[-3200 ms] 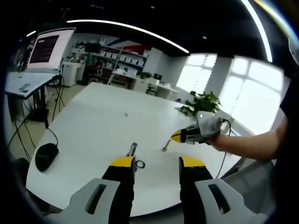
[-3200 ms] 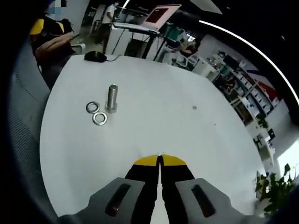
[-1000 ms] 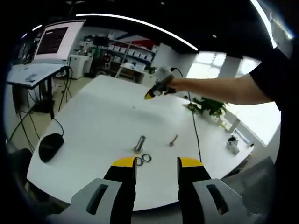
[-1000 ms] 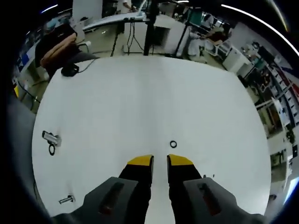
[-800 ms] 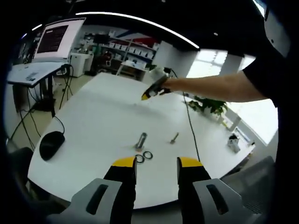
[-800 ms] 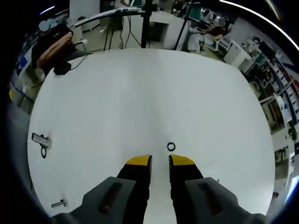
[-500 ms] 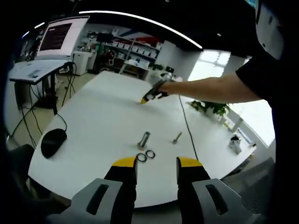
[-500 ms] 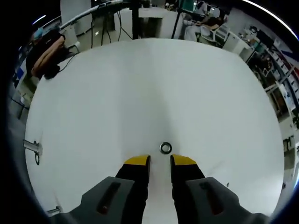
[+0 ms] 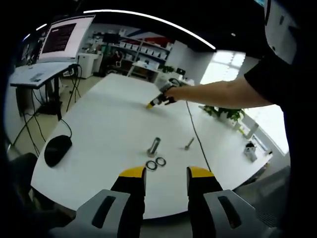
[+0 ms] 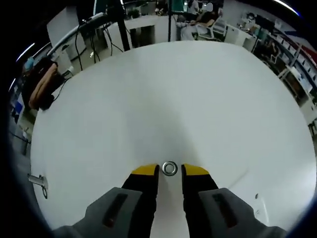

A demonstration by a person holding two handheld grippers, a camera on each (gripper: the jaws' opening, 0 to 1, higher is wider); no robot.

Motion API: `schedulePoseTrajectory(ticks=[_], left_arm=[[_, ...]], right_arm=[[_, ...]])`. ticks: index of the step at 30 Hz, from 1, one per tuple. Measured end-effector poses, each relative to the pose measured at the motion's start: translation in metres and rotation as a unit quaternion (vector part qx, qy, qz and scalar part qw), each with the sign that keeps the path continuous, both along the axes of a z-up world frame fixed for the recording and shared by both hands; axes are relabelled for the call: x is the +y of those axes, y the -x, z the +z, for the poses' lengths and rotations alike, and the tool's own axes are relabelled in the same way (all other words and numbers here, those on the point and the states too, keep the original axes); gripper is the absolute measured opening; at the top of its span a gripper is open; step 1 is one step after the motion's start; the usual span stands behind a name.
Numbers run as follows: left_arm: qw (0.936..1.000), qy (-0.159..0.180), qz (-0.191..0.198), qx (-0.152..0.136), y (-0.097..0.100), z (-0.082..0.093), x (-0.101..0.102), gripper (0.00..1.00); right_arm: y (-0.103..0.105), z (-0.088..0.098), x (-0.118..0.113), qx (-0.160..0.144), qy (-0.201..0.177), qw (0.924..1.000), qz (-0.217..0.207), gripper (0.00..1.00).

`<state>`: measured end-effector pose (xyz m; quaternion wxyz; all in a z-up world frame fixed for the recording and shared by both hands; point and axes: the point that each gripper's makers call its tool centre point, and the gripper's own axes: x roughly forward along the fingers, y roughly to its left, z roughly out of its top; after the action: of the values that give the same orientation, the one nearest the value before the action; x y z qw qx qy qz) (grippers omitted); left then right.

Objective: Place the washer onto the threaded stud by aligning its center hole with the stud, sliding it down to the base, and recovering from edge contact or off-axis alignment until the washer reaches the visible bottom stop.

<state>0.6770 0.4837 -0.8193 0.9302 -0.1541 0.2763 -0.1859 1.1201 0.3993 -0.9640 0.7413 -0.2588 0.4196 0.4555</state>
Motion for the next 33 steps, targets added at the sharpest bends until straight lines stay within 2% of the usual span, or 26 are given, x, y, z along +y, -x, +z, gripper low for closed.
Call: schedulePoseTrajectory(ticks=[3, 4, 13, 20, 31, 33], left_arm=[[1.0, -0.002, -0.002, 0.002, 0.0, -0.001, 0.0, 0.3], [1.0, -0.003, -0.003, 0.004, 0.001, -0.002, 0.0, 0.3], [1.0, -0.003, -0.002, 0.002, 0.001, -0.001, 0.001, 0.31], [1.0, -0.002, -0.002, -0.002, 0.001, 0.0, 0.0, 0.31], [0.9999, 0.001, -0.004, -0.015, 0.0, 0.005, 0.0, 0.31], [0.9993, 0.017, -0.001, -0.033, -0.003, 0.013, -0.001, 0.32]], right_arm=[[-0.004, 0.0, -0.002, -0.001, 0.004, 0.9999, -0.013, 0.15], [-0.002, 0.0, -0.002, 0.005, 0.002, 0.9998, -0.019, 0.15], [0.011, 0.002, -0.01, -0.009, 0.01, 0.9999, -0.008, 0.14], [0.037, 0.004, -0.026, -0.001, 0.016, 0.9999, -0.004, 0.13], [0.085, 0.001, -0.065, 0.005, 0.024, 0.9996, -0.009, 0.13], [0.097, 0.001, -0.071, 0.005, 0.02, 0.9997, -0.01, 0.13]])
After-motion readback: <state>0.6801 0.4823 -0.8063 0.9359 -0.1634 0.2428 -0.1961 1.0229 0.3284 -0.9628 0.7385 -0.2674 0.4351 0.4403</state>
